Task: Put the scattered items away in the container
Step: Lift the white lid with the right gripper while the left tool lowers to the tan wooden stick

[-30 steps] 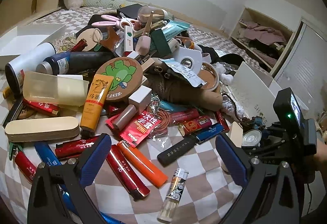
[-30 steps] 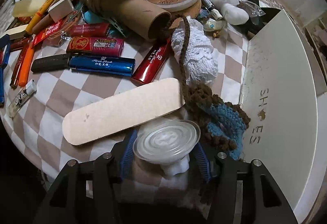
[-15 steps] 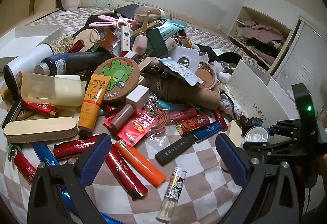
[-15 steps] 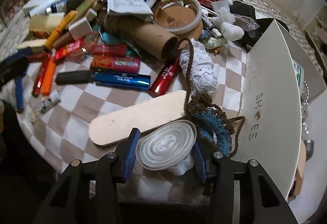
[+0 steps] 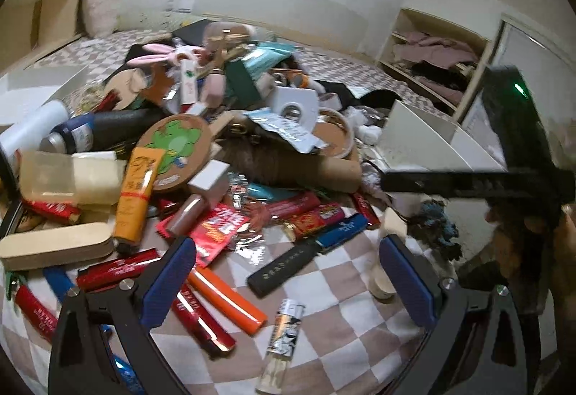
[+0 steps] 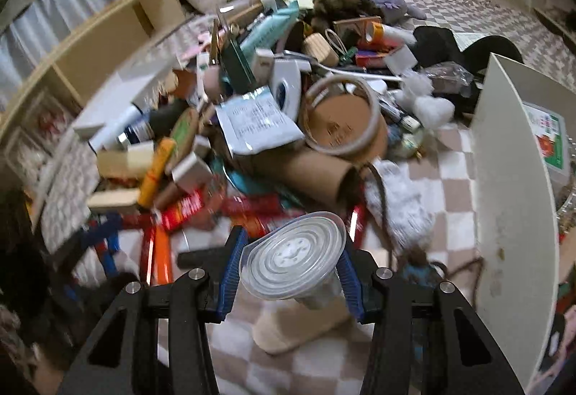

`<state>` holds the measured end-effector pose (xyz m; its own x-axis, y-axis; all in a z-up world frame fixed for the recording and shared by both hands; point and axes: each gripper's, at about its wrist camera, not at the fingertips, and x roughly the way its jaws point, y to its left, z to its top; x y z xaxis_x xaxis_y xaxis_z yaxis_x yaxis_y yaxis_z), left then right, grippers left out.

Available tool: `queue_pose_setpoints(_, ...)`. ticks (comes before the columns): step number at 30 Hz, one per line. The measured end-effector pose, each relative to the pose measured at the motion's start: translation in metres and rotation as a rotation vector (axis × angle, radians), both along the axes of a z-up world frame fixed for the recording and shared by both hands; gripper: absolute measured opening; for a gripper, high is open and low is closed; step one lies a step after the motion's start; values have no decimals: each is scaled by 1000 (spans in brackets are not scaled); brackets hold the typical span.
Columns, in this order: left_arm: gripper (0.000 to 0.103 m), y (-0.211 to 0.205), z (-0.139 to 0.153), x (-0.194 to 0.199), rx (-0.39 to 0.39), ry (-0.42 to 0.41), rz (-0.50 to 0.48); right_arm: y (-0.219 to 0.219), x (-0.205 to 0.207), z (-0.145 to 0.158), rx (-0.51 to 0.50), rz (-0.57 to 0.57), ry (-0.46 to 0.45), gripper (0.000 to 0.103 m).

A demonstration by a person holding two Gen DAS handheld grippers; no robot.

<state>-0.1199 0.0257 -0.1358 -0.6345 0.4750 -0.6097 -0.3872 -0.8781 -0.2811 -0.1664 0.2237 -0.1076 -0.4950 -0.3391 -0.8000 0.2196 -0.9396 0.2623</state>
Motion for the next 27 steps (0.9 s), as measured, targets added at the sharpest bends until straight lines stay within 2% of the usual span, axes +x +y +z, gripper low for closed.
queue_pose_setpoints(2, 94, 9, -1, 3, -20, 15, -43, 0, -4, -2, -30, -7, 0, 49)
queue_pose_setpoints(3, 86, 14, -2, 4, -33, 22, -63, 2, -6, -5, -48, -14, -2, 49)
queue_pose_setpoints(6, 85, 32, -4, 10, -72, 40, -129, 7, -7, -11, -83, -34, -6, 49)
queue_pose_setpoints(12, 84, 70, -13, 19, -76, 41, -247, 26, -3, -16, -136, -67, 6, 49)
queue_pose_setpoints(15, 76, 93, -21, 18, -101, 24, -290, 35, 0, -14, -160, -76, 13, 49)
queue_pose_setpoints(17, 75, 104, -28, 17, -118, 12, -310, 42, 2, -13, -184, -85, 19, 49)
queue_pose_setpoints(19, 65, 116, -35, 17, -142, -2, -333, 48, 4, -12, -203, -98, 27, 49)
queue_pose_setpoints(22, 58, 127, -44, 14, -167, -32, -350, 56, 8, -13, -223, -117, 35, 49)
queue_pose_setpoints(26, 52, 134, -52, 12, -187, -47, -332, 58, 11, -15, -265, -113, 32, 49)
queue_pose_setpoints(27, 48, 134, -52, 11, -192, -46, -323, 58, 12, -15, -268, -112, 32, 49)
